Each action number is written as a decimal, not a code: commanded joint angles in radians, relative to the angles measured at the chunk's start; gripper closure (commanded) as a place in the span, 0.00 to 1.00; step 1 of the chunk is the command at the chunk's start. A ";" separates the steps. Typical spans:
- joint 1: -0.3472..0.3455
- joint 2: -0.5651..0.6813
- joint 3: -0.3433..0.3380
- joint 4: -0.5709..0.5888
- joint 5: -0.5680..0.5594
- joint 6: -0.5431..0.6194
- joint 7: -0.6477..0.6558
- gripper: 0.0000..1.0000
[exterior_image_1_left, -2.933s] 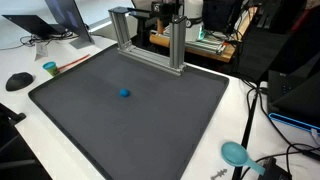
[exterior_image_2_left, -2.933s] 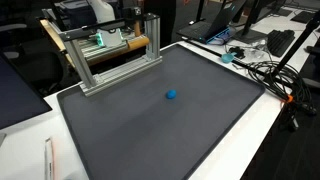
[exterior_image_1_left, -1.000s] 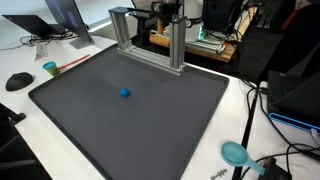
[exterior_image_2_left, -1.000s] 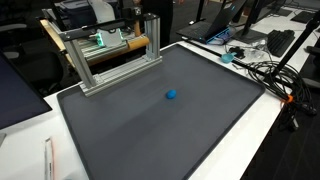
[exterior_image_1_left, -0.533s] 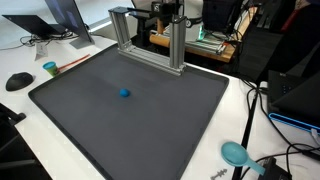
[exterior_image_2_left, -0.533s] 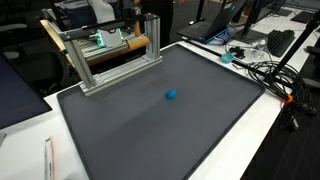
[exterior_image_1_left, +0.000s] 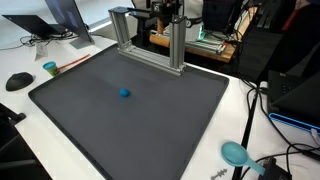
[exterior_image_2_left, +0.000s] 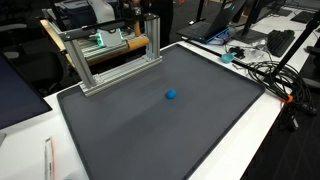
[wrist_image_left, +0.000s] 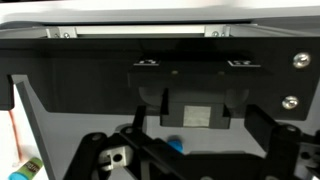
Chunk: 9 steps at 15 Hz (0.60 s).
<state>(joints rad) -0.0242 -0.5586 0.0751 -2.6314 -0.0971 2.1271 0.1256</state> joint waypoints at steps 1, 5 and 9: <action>0.012 -0.028 -0.020 -0.046 0.029 0.033 0.002 0.00; 0.010 -0.038 -0.026 -0.066 0.033 0.036 -0.005 0.00; 0.007 -0.062 -0.035 -0.080 0.033 0.033 -0.012 0.00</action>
<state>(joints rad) -0.0241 -0.5752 0.0577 -2.6734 -0.0819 2.1481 0.1256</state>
